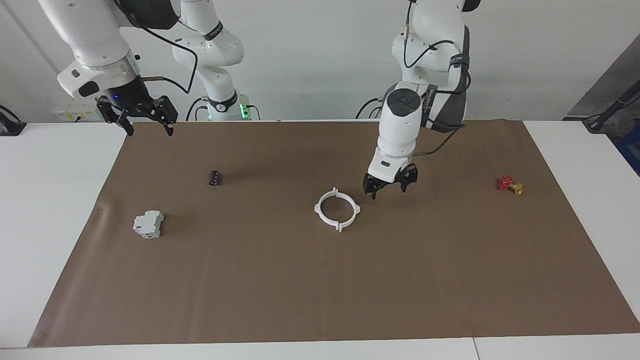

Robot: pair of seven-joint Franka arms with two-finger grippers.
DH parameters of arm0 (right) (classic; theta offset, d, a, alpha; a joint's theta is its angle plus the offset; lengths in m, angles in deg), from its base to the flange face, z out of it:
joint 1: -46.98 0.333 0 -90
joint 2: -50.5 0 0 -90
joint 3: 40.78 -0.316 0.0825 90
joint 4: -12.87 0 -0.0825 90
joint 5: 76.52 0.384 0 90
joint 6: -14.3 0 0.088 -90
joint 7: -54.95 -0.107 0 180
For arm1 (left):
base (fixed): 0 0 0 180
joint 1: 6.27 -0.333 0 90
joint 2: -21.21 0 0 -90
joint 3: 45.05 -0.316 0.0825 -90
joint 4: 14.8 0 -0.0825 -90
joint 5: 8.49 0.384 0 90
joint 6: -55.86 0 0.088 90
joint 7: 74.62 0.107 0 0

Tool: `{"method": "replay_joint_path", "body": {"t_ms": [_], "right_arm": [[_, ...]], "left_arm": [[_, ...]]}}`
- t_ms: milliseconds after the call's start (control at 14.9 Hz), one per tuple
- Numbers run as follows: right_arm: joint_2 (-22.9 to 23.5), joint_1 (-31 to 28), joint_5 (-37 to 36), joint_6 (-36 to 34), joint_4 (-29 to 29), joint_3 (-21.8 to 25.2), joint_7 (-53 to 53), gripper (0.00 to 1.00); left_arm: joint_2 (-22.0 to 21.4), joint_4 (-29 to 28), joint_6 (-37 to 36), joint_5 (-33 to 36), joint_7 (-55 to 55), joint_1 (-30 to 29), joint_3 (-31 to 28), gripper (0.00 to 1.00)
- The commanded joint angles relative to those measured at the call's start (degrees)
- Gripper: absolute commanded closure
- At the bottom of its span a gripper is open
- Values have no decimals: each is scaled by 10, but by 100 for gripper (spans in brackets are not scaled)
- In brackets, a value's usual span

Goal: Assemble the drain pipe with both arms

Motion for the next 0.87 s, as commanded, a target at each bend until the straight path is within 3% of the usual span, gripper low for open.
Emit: {"method": "replay_joint_path", "body": {"t_ms": [0, 268, 805], "right_arm": [[-2, -5, 1, 1, 1, -2, 12, 0], [-2, -5, 1, 1, 1, -2, 12, 0], [-2, -4, 1, 1, 1, -2, 12, 0]], "left_arm": [[-39, 10, -61, -17, 83, -59, 4, 0], [-45, 52, -128, -21, 217, -142, -1, 0], [-72, 43, -135, -30, 397, -263, -5, 0]]}}
